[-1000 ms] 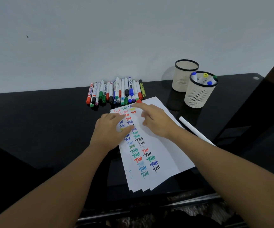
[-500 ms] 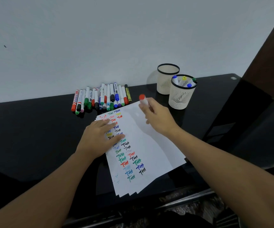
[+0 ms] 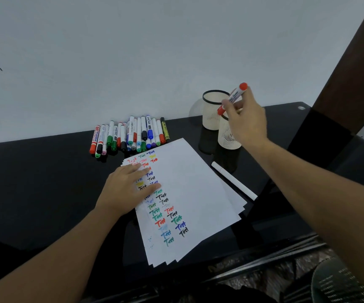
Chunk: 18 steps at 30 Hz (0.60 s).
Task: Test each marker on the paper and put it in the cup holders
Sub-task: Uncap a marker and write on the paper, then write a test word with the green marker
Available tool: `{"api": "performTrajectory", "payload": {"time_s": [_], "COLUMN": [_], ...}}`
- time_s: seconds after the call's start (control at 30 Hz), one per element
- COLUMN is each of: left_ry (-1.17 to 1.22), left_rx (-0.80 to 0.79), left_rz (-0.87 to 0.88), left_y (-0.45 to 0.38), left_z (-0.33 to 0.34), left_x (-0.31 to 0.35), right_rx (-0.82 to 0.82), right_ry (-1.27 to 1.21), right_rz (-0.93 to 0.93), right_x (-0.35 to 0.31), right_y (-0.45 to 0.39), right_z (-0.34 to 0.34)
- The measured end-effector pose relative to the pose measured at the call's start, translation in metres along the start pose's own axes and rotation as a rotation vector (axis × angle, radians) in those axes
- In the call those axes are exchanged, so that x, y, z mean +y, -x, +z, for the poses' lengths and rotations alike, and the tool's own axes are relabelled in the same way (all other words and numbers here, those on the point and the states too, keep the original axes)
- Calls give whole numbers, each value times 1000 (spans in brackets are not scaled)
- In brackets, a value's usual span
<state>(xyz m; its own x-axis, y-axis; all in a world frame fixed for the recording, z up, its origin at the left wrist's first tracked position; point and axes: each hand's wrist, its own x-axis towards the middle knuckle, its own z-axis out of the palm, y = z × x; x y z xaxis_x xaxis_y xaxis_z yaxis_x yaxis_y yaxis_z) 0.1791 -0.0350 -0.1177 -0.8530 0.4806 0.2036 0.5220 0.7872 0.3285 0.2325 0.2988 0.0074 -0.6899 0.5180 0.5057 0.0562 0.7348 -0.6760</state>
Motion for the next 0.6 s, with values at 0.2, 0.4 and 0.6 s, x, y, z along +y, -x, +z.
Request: {"api": "performTrajectory", "payload": {"time_s": [0.2,0.4,0.6], "left_ry": [-13,-3,13], "left_rx": [3,3,0], "left_rz": [0,-5,-9], "left_y": [-1,-1,0], "left_z": [1,2,0], "left_x": [-1,-3,1], "right_rx": [3,-78,-166], "right_ry": [87,133,141], "right_rz": [75,136,199], "right_x": [9,13,19], "right_y": [-19,-22,-27], "right_z": [-19,-18,-18]}}
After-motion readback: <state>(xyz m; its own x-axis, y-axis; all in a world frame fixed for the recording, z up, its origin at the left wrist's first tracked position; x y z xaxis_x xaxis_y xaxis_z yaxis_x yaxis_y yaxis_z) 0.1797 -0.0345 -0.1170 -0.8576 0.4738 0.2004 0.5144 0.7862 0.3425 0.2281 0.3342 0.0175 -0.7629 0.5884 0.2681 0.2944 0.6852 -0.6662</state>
